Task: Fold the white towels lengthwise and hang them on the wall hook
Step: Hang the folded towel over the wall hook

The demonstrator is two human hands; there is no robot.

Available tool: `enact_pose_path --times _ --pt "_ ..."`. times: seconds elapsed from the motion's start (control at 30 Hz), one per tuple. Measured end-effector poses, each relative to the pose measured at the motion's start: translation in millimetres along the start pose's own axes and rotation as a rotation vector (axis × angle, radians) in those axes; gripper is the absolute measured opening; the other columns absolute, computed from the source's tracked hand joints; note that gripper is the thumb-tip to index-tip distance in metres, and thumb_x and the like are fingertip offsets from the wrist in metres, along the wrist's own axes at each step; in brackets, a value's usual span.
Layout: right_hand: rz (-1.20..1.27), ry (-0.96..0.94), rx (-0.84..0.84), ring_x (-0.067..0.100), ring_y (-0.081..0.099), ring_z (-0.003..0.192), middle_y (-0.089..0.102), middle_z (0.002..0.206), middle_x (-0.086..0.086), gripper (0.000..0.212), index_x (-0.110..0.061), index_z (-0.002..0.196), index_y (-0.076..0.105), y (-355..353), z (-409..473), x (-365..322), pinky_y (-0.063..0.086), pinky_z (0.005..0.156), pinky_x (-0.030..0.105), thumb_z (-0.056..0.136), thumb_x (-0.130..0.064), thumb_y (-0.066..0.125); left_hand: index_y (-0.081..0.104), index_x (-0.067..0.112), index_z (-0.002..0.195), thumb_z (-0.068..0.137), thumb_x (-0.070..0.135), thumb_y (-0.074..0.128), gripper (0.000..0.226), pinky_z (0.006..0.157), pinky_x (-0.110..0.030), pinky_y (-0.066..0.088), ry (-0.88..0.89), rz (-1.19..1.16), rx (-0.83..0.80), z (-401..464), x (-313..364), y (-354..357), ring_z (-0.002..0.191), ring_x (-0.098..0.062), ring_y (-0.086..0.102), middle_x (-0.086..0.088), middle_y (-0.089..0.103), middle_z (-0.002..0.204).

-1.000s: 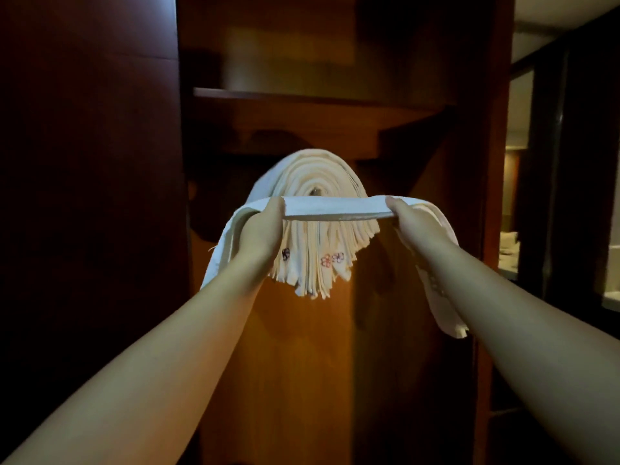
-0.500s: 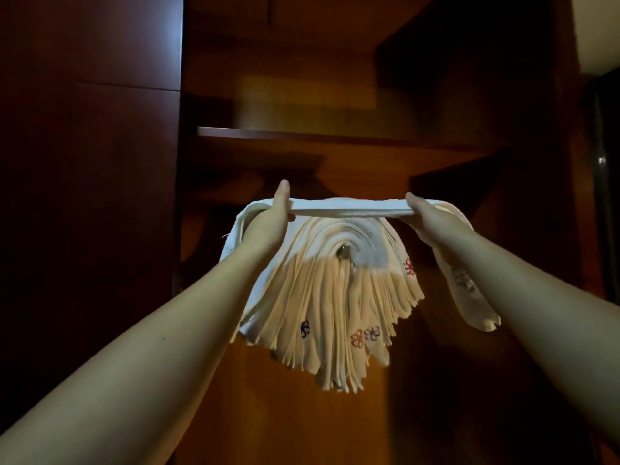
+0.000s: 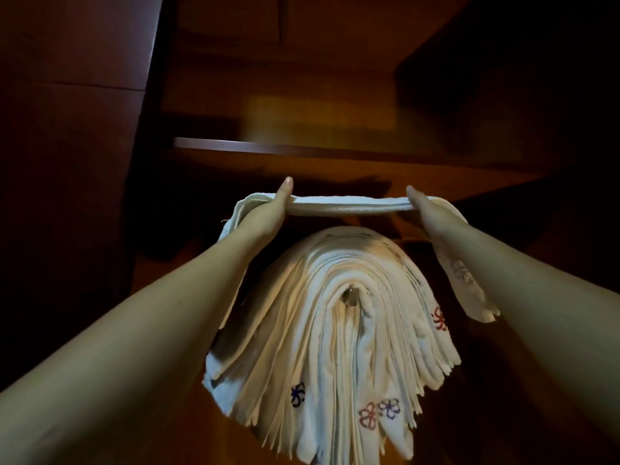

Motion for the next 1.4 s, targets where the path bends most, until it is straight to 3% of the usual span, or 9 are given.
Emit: enact_pose_path --times 0.13,0.43,0.63,0.83,0.97,1.1,1.23,1.33,1.4 --pt "0.047 0.094 -0.075 0.026 0.054 0.13 0.059 0.141 0.003 0.114 -0.032 0.135 0.061 13 21 27 0.035 0.115 0.052 0.043 -0.1 0.058 0.074 0.033 0.08 0.062 0.095 0.046 0.07 0.086 -0.031 0.039 -0.047 -0.047 0.081 10 -19 10 0.085 -0.002 0.056 0.012 0.062 0.092" --pt "0.017 0.187 -0.122 0.036 0.056 0.127 0.055 0.145 0.013 0.092 -0.028 0.145 0.05 16 39 66 0.041 0.109 0.059 0.075 -0.087 0.046 0.067 0.026 0.12 0.04 0.104 0.041 0.115 0.104 -0.044 0.047 -0.247 0.005 -0.07 23 -53 33 0.105 -0.027 0.067 -0.009 0.069 0.118" --pt "0.136 0.356 -0.205 0.035 0.076 0.08 0.077 0.092 0.019 0.078 -0.011 0.112 0.062 10 22 89 0.06 0.059 0.041 0.09 -0.081 0.037 0.065 0.026 0.113 0.084 0.087 0.032 0.075 0.08 -0.031 0.051 -0.239 -0.033 -0.186 -8 -61 35 0.09 -0.017 0.069 -0.001 0.074 0.092" --pt "-0.297 0.129 -0.089 0.03 0.067 0.097 0.071 0.103 0.011 0.078 -0.007 0.114 0.067 -7 9 75 0.055 0.088 0.043 0.093 -0.076 0.036 0.074 0.024 0.089 0.102 0.061 0.029 0.059 0.064 -0.027 0.047 0.248 0.558 0.109 -47 -50 22 0.077 -0.014 0.063 0.003 0.068 0.075" --pt "-0.706 -0.301 0.116 0.019 0.063 0.068 0.07 0.077 0.004 0.043 -0.02 0.076 0.065 -20 -4 64 0.043 0.055 0.032 0.092 -0.058 0.053 0.065 0.013 0.106 0.093 0.035 0.057 0.026 0.08 -0.045 0.045 0.726 1.093 0.423 -61 -45 6 0.099 -0.032 0.055 -0.009 0.061 0.106" --pt "-0.77 -0.406 0.233 0.031 0.054 0.108 0.055 0.117 0.009 0.043 -0.017 0.116 0.058 -21 -4 89 0.046 0.089 0.045 0.084 -0.041 0.072 0.029 0.017 0.15 0.088 0.042 0.065 0.076 0.106 -0.046 0.028 0.281 1.114 0.368 -45 -79 -13 0.132 -0.036 0.036 -0.014 0.035 0.149" --pt "-0.796 -0.236 0.224 0.035 0.03 0.139 0.03 0.154 0.008 0.082 -0.026 0.152 0.033 -36 10 113 0.026 0.113 0.051 0.082 -0.036 0.075 0.061 0.018 0.108 0.091 0.019 0.052 0.019 0.073 -0.041 0.054 0.021 0.828 0.273 -30 -110 -41 0.087 -0.029 0.061 -0.008 0.064 0.101" --pt "-0.906 -0.224 0.221 0.034 0.043 0.131 0.047 0.142 0.009 0.055 -0.022 0.136 0.056 -50 20 123 0.033 0.107 0.05 0.084 -0.028 0.072 0.059 0.021 0.092 0.089 0.014 0.045 0.016 0.06 -0.036 0.05 0.144 0.818 0.378 -26 -118 -61 0.072 -0.027 0.056 -0.005 0.06 0.084" --pt "-0.951 -0.213 0.243 0.03 0.057 0.101 0.062 0.102 0.006 0.024 -0.017 0.11 0.066 -57 23 126 0.042 0.091 0.044 0.087 -0.025 0.065 0.053 0.02 0.092 0.09 0.012 0.047 0.01 0.054 -0.036 0.048 0.216 0.853 0.439 -27 -123 -69 0.066 -0.024 0.053 -0.003 0.056 0.078"
Point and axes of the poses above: each hand's wrist, its own z-axis towards the middle knuckle, its own y-axis out of the palm, x = y × z, the point moved 3 cm from there along z, towards the middle knuckle
